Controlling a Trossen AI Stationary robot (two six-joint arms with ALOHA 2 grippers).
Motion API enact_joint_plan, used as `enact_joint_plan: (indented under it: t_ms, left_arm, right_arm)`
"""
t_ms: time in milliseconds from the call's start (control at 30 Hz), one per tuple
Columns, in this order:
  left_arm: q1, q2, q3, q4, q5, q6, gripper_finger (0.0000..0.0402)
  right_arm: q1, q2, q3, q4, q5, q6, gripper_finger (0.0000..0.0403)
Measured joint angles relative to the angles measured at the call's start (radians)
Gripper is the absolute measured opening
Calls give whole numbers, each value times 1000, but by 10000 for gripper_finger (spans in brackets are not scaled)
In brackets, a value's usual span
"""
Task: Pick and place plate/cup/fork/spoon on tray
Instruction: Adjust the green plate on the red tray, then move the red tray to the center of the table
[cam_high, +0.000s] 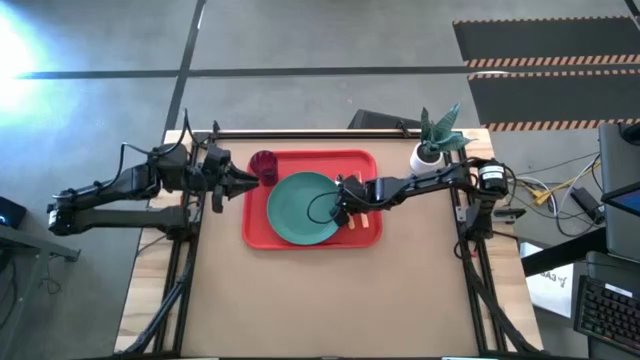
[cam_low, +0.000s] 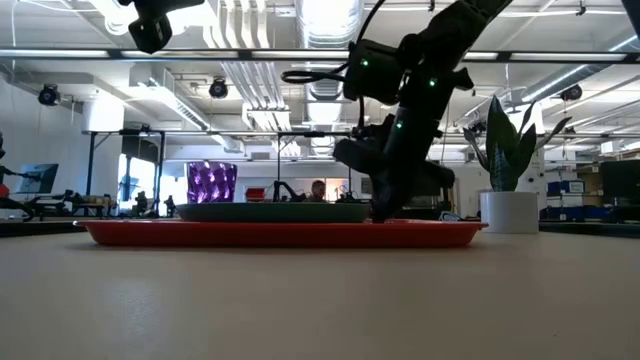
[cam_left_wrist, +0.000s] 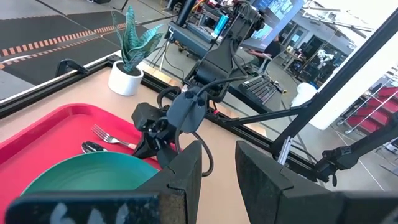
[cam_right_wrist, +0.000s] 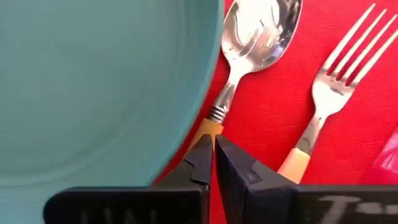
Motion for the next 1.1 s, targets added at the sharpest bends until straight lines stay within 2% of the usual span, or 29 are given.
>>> enact_joint_plan:
  t_ms: [433,733,900,1100]
  left_arm:
    - [0,5,0,-3,0,0,80]
    - [0,6,0,-4,0,0,80]
    - [0,7,0,-5,0,1,80]
    - [0,8,0,-5,0,0,80]
  right_arm:
    - [8,3,4,114,29,52,8]
    - [-1,-40,3,40,35,-24,8]
    - [-69,-99,3,52,79,-93,8]
    - [-195,-107,3,108,-69,-165,8]
